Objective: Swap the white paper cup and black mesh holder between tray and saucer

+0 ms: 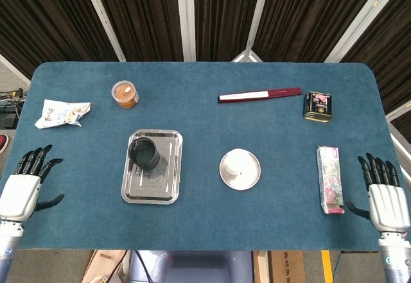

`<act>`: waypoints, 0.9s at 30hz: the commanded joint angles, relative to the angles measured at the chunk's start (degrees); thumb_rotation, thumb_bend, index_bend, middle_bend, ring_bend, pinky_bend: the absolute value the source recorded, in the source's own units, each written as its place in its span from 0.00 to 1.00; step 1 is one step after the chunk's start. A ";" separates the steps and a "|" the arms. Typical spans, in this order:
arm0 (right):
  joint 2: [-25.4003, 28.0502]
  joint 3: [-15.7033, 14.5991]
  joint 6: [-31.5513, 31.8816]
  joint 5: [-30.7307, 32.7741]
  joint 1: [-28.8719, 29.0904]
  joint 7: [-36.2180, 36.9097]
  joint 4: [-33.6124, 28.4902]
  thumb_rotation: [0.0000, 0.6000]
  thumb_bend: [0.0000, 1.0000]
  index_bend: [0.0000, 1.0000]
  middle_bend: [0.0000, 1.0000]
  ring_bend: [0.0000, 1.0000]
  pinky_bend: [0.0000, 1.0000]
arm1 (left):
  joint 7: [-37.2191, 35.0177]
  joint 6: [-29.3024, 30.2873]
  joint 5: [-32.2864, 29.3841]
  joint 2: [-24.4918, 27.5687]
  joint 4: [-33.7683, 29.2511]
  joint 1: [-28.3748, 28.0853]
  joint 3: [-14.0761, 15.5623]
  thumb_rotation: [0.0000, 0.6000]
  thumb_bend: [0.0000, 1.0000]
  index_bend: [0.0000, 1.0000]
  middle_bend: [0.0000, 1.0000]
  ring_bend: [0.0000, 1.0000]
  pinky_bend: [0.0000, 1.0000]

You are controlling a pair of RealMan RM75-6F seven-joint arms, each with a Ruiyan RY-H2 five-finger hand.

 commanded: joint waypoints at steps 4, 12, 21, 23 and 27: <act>3.08 -0.59 -8.53 -2.64 5.28 1.88 -5.48 1.00 0.00 0.00 0.00 0.00 0.00 | -0.97 2.61 1.54 -0.62 1.08 0.62 -0.23 1.00 0.10 0.23 0.00 0.00 0.05; 3.59 6.17 -25.55 8.58 18.74 -7.79 -14.68 1.00 0.00 0.00 0.00 0.00 0.00 | -0.71 1.68 -0.52 -0.39 0.79 0.67 -0.81 1.00 0.10 0.18 0.00 0.00 0.05; -5.21 9.98 -32.11 27.25 31.24 -20.67 -13.56 1.00 0.00 0.00 0.00 0.00 0.00 | -0.88 1.15 -2.58 0.22 0.41 0.77 -1.69 1.00 0.10 0.17 0.00 0.00 0.05; -6.73 10.26 -32.19 30.07 33.09 -22.17 -13.14 1.00 0.00 0.00 0.01 0.00 0.00 | -1.02 0.92 -2.96 0.38 0.37 0.80 -1.75 1.00 0.10 0.18 0.00 0.00 0.05; -9.62 10.38 -31.35 34.19 36.20 -24.61 -11.29 1.00 0.00 0.00 0.07 0.02 0.00 | -0.68 0.15 -4.74 1.12 -0.55 1.08 -1.96 1.00 0.10 0.17 0.00 0.00 0.05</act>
